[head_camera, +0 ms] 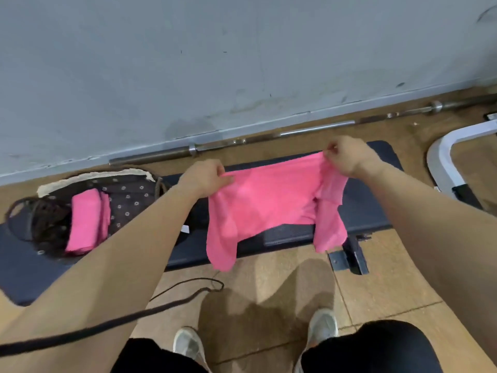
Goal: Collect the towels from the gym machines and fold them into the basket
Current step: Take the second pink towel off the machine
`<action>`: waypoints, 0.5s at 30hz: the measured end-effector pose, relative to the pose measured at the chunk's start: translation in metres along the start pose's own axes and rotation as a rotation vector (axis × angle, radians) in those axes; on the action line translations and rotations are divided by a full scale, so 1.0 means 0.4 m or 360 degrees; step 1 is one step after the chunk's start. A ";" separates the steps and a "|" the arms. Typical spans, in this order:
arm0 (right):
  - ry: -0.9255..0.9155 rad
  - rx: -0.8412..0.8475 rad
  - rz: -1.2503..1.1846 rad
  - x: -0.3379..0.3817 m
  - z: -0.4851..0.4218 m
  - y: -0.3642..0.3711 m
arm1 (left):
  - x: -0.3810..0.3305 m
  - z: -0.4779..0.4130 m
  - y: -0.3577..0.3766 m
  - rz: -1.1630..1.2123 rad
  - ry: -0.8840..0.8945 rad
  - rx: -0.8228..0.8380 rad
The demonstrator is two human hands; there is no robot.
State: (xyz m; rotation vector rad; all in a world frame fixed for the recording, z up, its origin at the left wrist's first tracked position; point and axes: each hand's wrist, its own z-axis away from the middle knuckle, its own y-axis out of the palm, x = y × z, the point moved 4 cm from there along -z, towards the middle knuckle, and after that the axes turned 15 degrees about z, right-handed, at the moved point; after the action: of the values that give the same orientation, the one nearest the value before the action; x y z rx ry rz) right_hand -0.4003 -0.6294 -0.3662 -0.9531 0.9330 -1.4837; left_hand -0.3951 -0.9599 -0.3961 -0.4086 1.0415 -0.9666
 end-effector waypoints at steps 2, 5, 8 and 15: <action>0.0002 -0.0158 -0.0049 -0.002 -0.080 0.061 | 0.036 -0.077 0.039 0.0030 -0.0012 -0.0225; -0.0012 -0.0287 -0.0096 -0.004 -0.165 0.144 | 0.086 -0.154 0.090 -0.0030 -0.0039 -0.0438; -0.0001 -0.0327 -0.0181 -0.012 -0.202 0.221 | 0.114 -0.185 0.130 -0.0006 -0.0055 -0.0573; 0.0211 -0.0565 -0.0277 -0.030 -0.044 0.288 | 0.083 -0.056 0.193 0.0038 0.0194 -0.0754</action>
State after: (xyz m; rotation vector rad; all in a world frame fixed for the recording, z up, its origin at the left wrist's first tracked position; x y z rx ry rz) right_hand -0.3739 -0.6282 -0.4804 -1.2285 1.2652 -1.5707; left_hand -0.3725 -0.9425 -0.4782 -0.7310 1.3873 -0.7240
